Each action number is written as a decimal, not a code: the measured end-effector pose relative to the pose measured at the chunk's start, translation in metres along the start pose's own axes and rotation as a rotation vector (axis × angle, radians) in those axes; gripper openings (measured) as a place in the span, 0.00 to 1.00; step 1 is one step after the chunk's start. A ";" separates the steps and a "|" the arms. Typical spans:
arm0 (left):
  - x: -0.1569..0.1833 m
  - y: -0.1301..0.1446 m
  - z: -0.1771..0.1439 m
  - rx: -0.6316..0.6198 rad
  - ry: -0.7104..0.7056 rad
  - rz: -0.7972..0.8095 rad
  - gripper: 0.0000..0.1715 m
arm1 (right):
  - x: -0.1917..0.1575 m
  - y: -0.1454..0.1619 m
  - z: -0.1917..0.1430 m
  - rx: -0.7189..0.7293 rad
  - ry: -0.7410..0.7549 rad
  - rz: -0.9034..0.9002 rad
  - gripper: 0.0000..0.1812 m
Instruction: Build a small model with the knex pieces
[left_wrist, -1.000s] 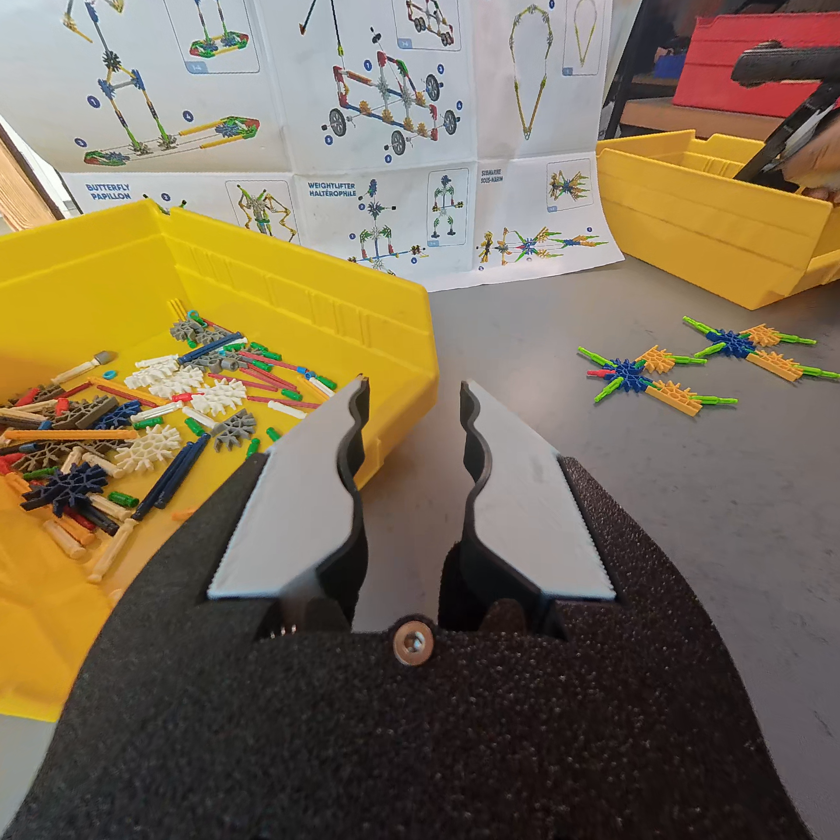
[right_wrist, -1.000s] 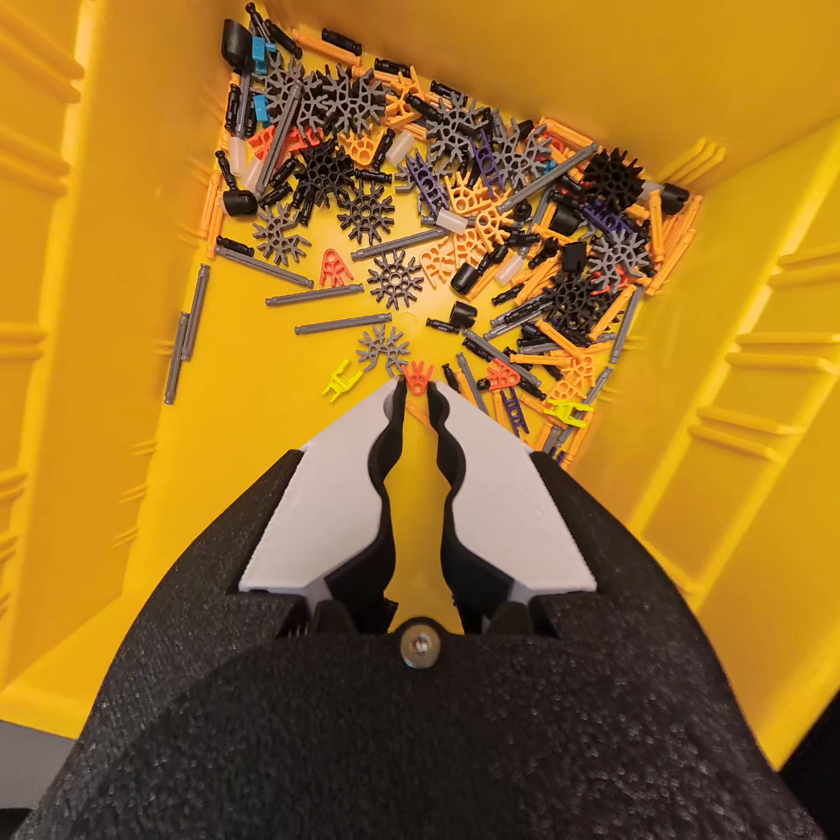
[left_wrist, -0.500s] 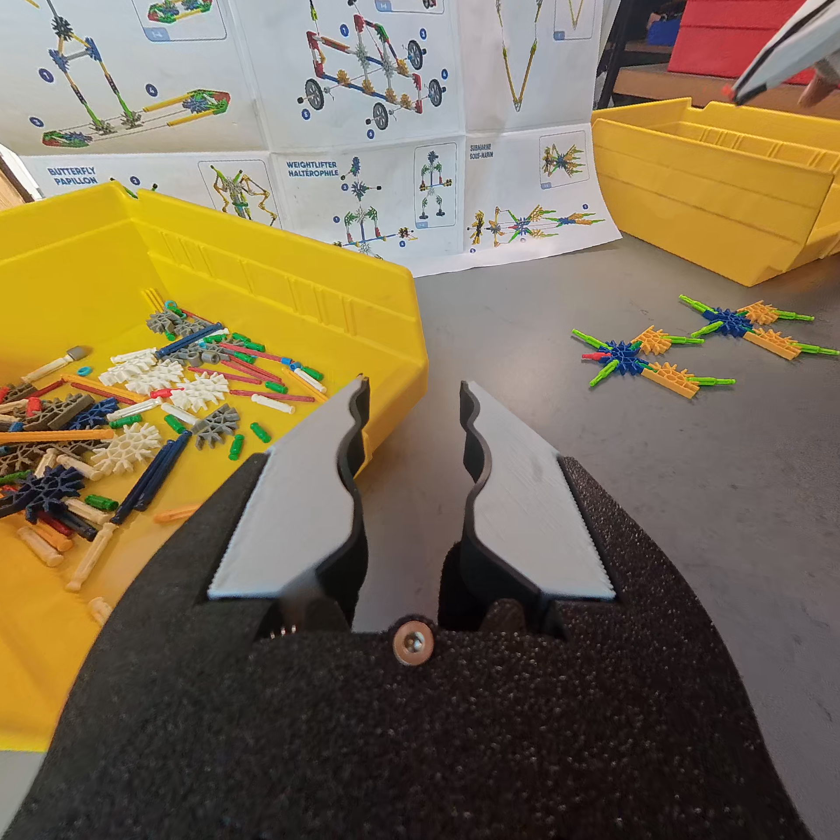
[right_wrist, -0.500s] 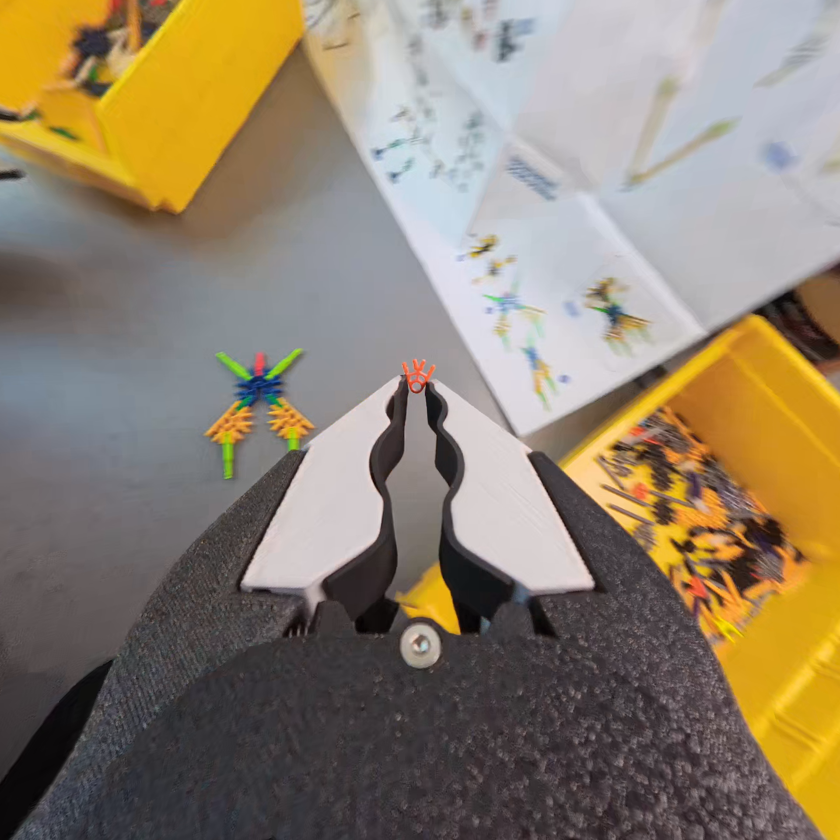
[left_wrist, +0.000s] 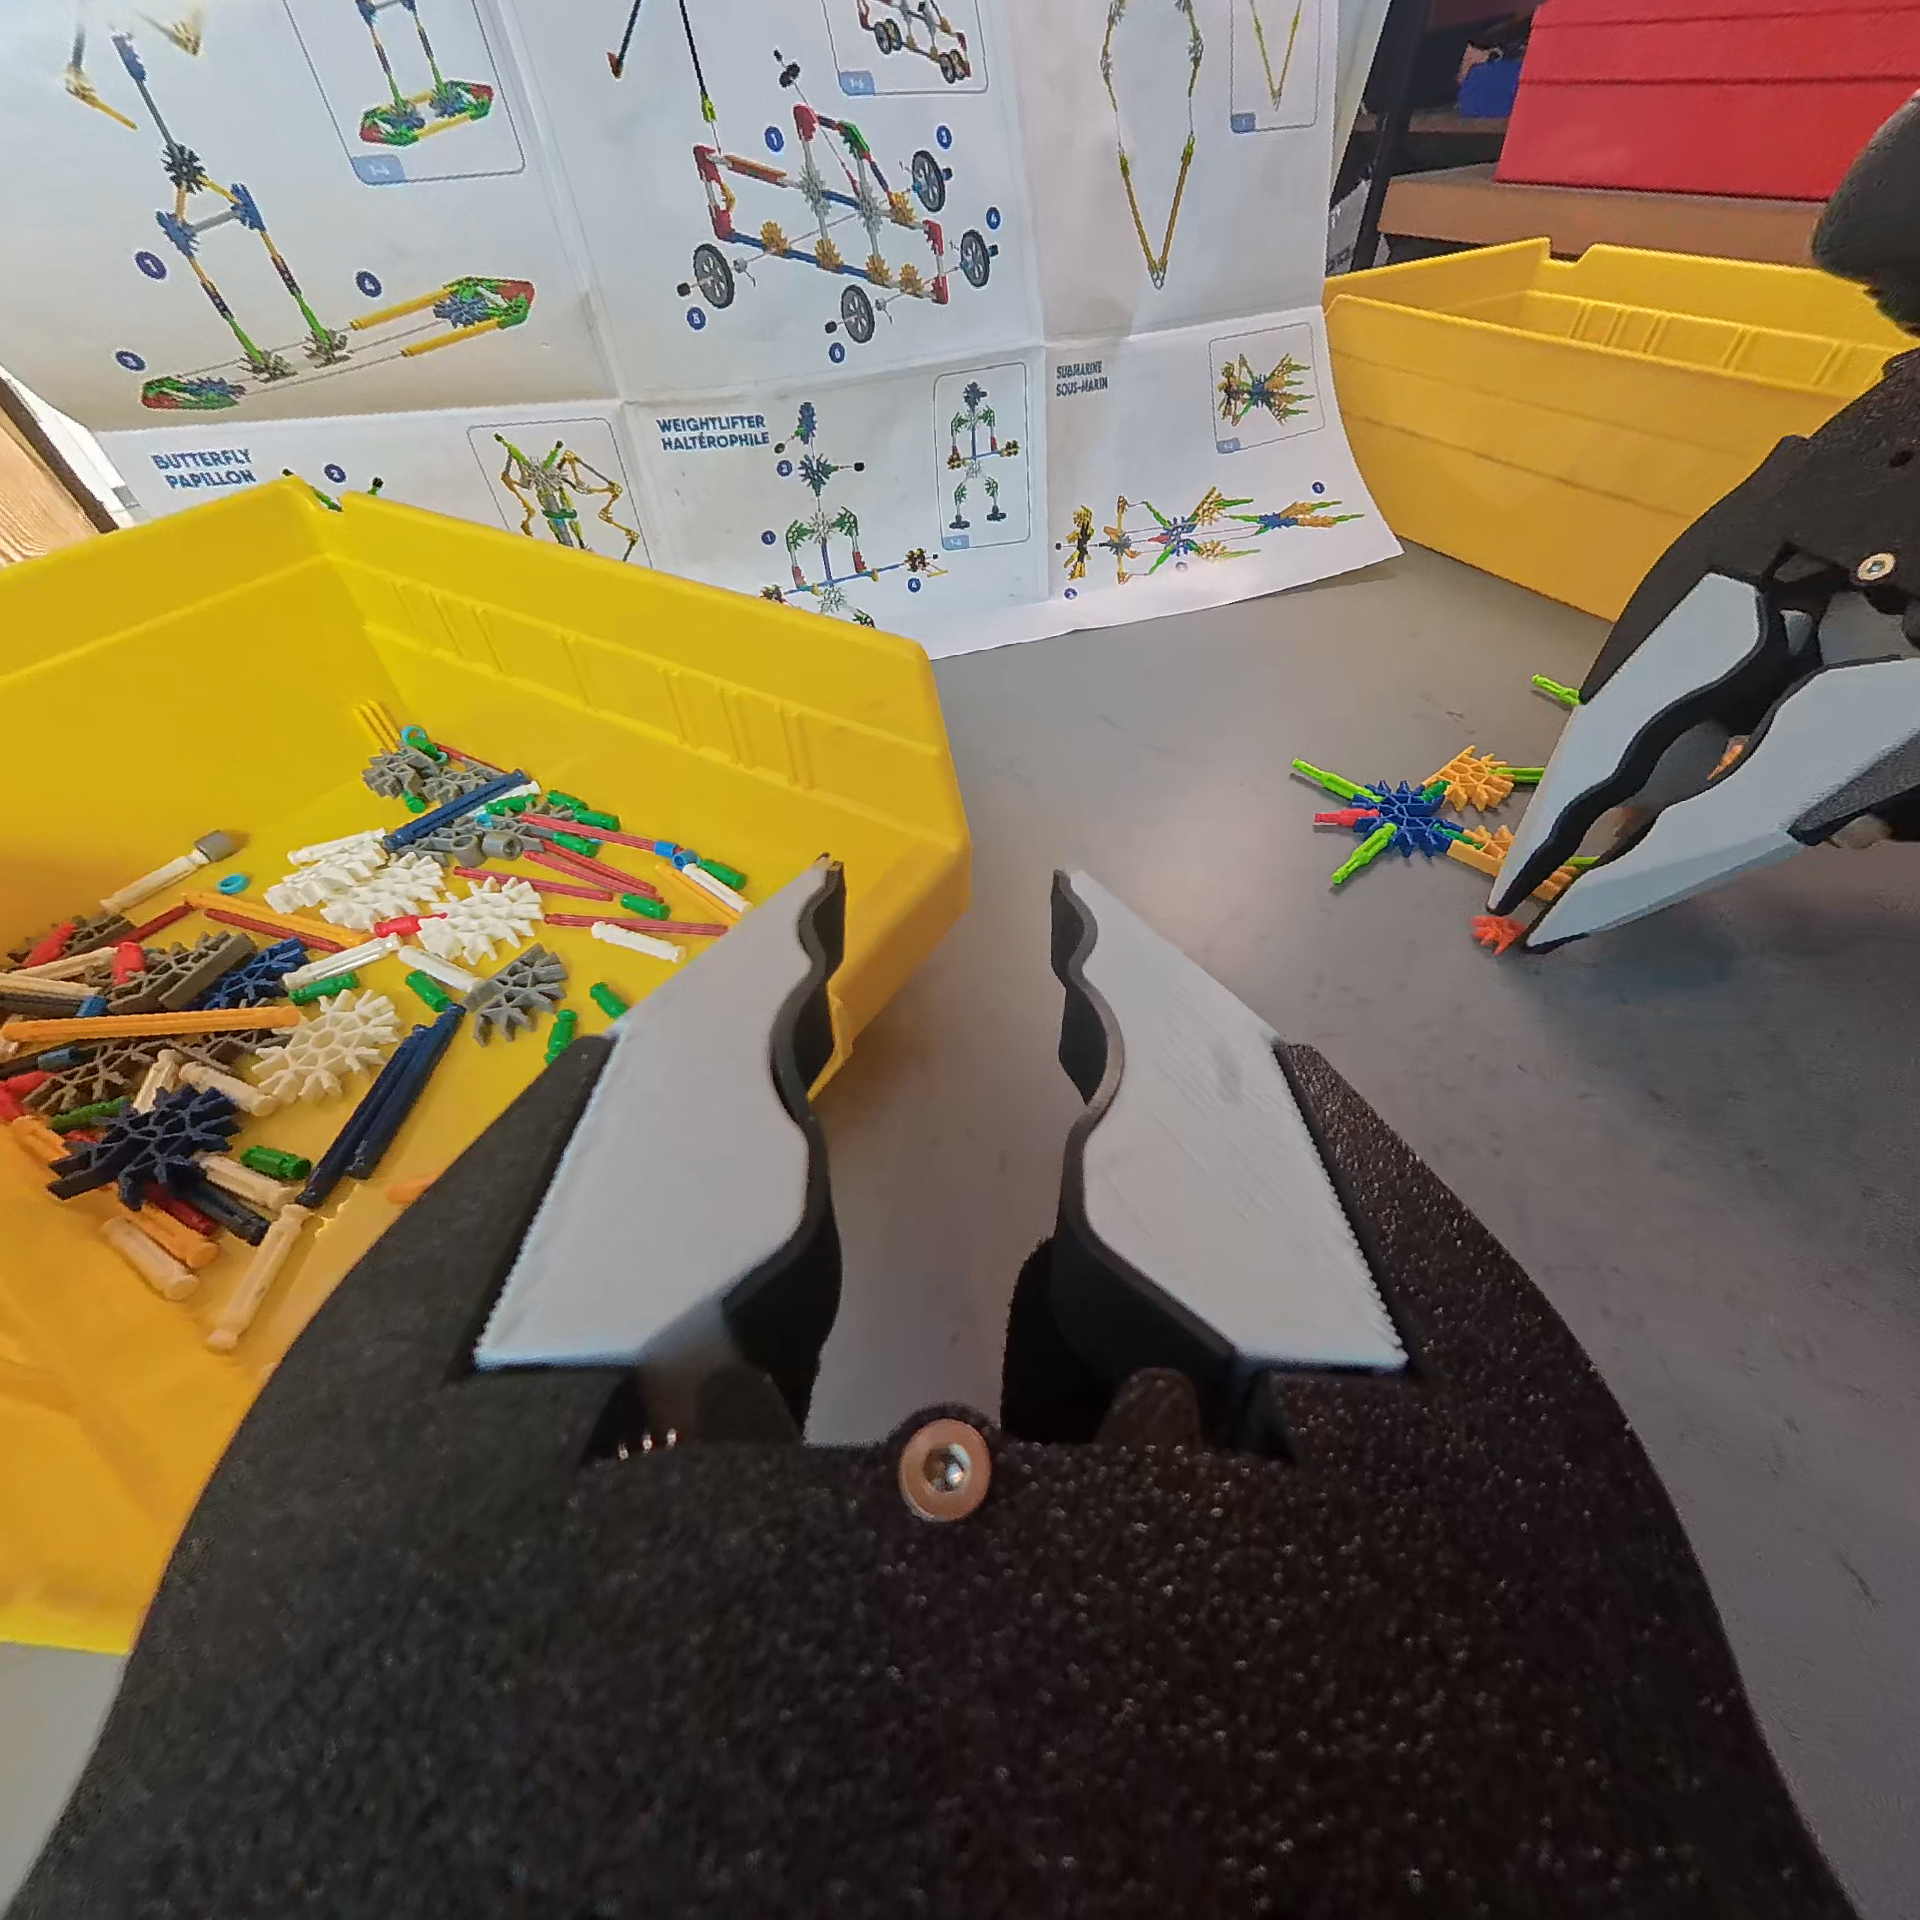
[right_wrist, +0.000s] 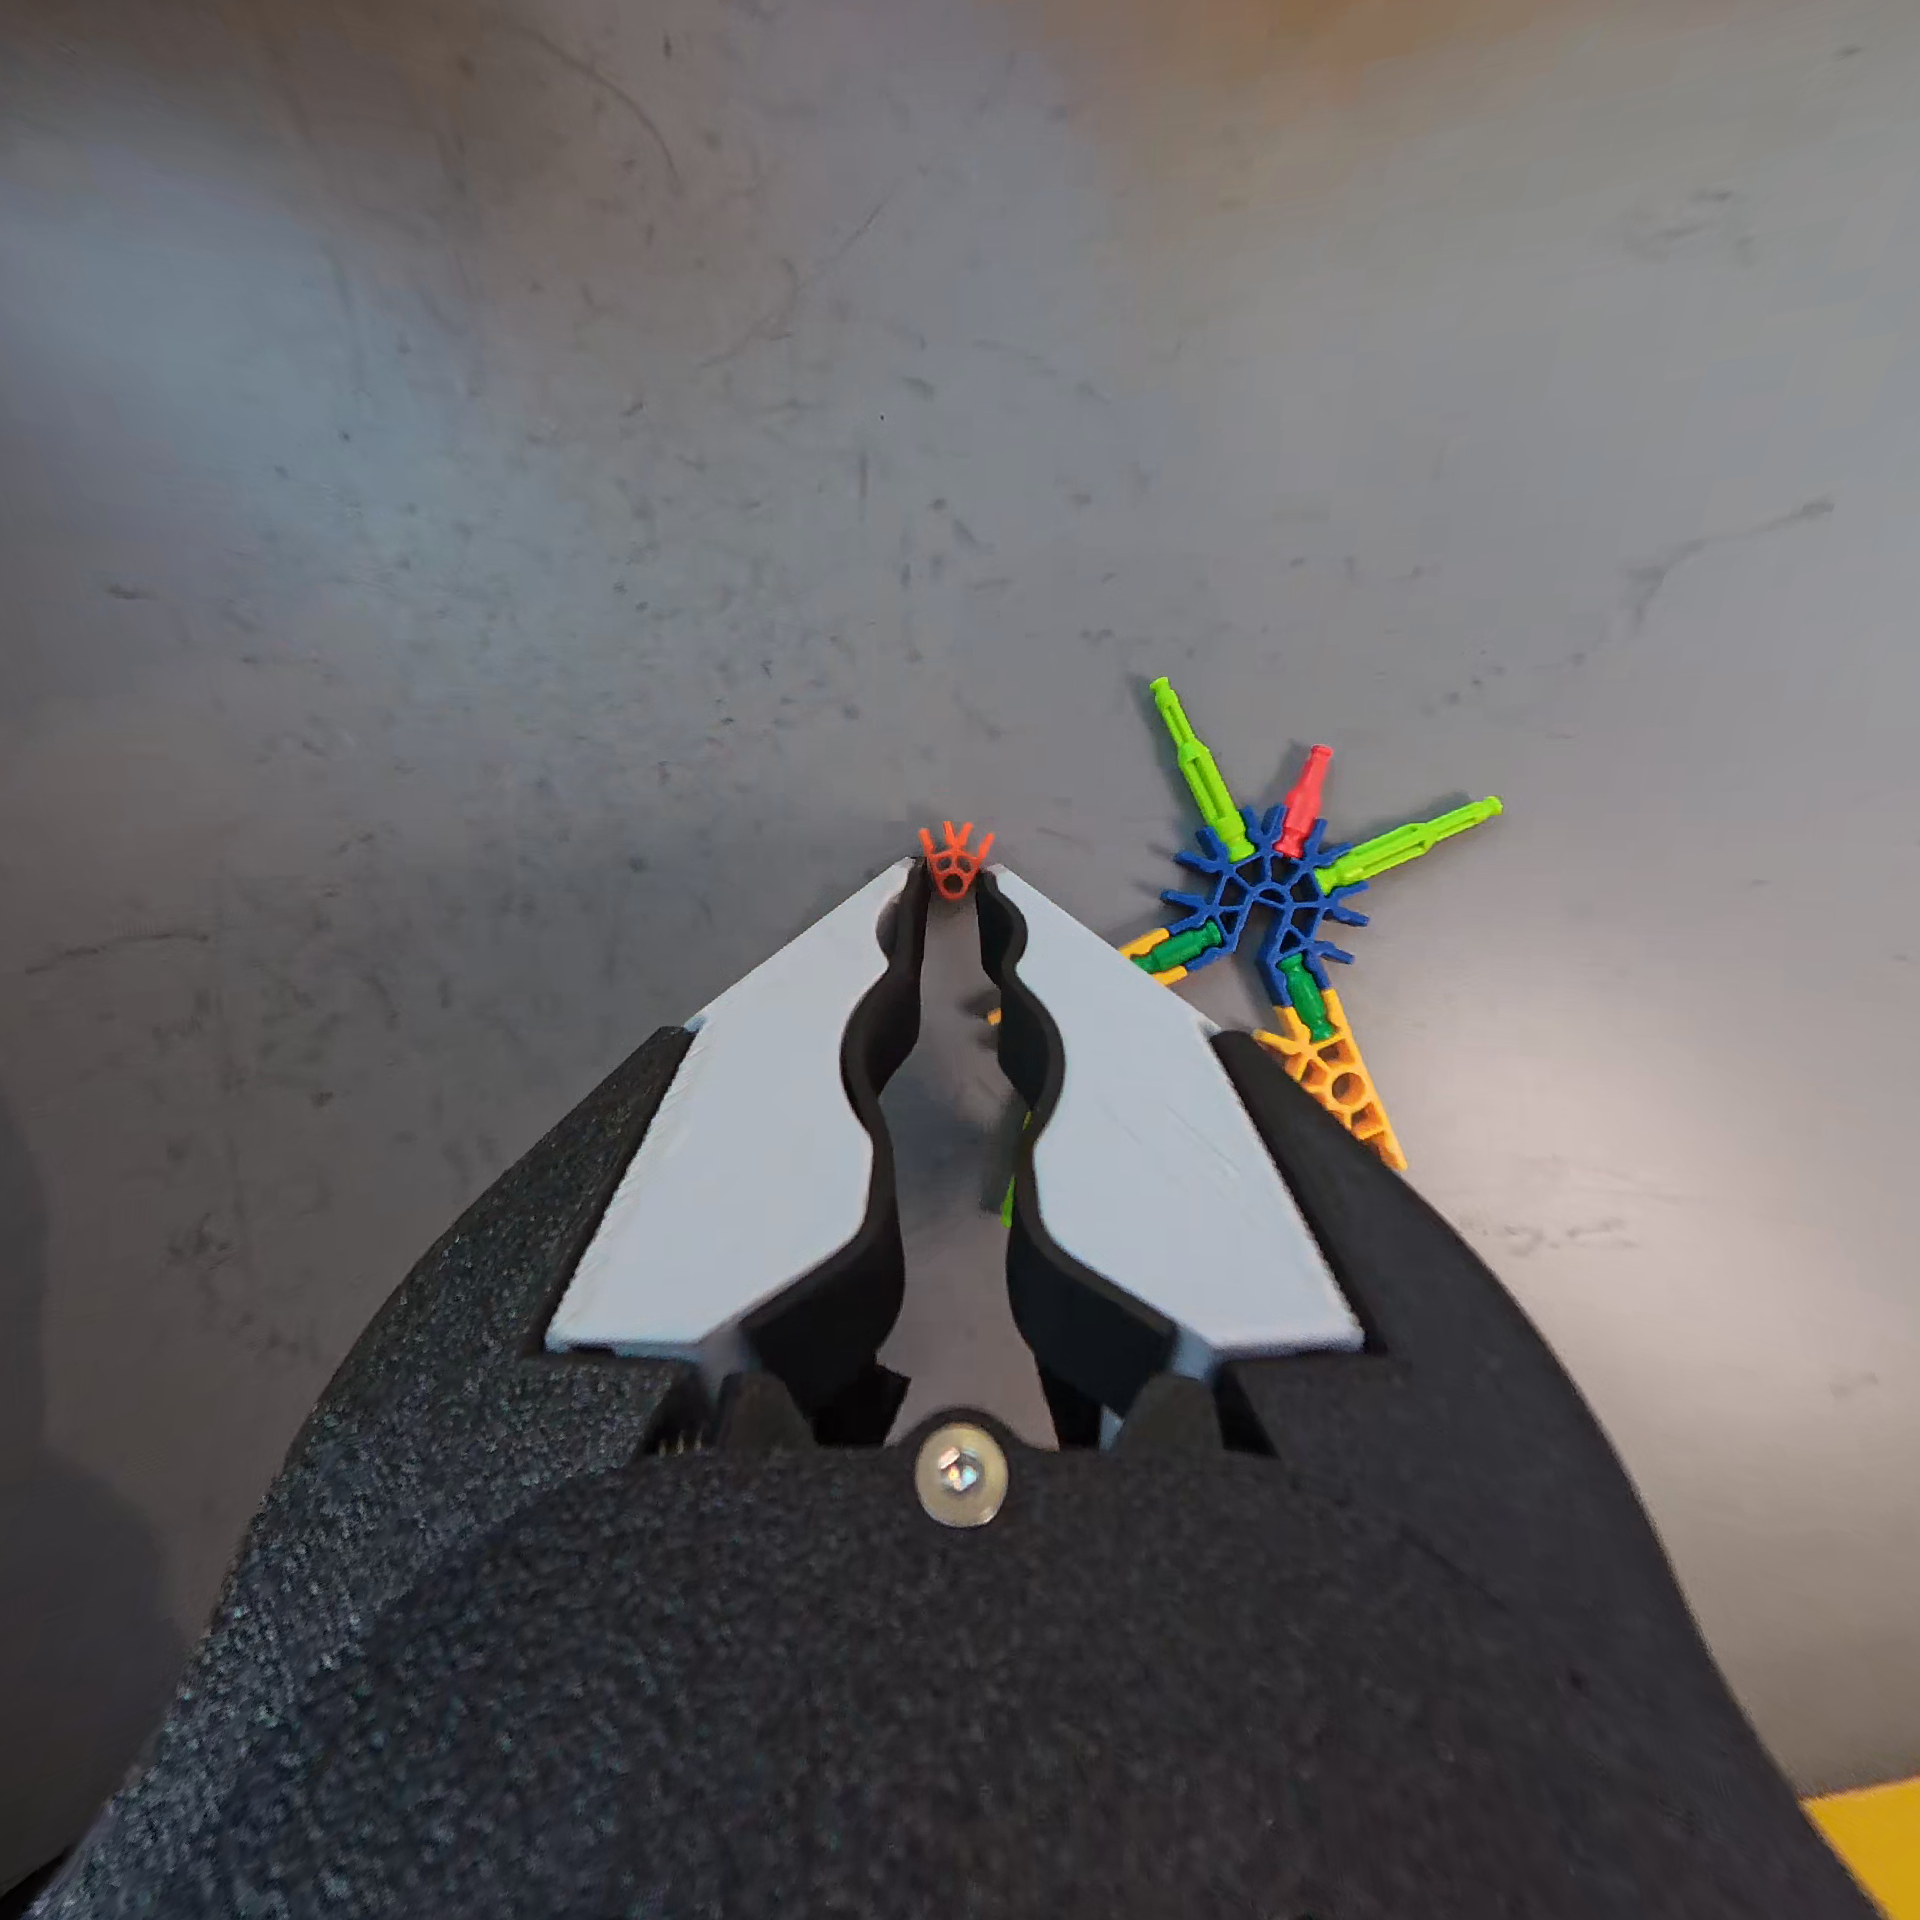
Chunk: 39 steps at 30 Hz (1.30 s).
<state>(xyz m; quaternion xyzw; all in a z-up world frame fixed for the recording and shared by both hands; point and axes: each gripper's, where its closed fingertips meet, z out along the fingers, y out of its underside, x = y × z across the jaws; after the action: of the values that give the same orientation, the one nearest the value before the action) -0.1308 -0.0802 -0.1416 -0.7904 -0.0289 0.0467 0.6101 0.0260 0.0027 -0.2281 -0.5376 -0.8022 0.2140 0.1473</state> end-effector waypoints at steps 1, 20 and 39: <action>0.000 0.000 0.000 -0.001 0.001 0.000 0.23 | -0.001 -0.002 -0.004 0.017 -0.014 0.003 0.08; 0.001 0.011 0.008 -0.037 -0.012 0.024 0.23 | 0.305 0.172 -0.130 0.093 0.438 0.746 0.06; 0.009 0.010 0.008 -0.042 0.005 0.082 0.24 | 0.310 0.179 -0.126 0.034 0.504 0.655 0.00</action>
<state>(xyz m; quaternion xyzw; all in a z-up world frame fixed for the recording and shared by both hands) -0.1224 -0.0743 -0.1535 -0.8035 0.0042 0.0690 0.5912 0.1108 0.3718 -0.2068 -0.7975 -0.5240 0.1244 0.2721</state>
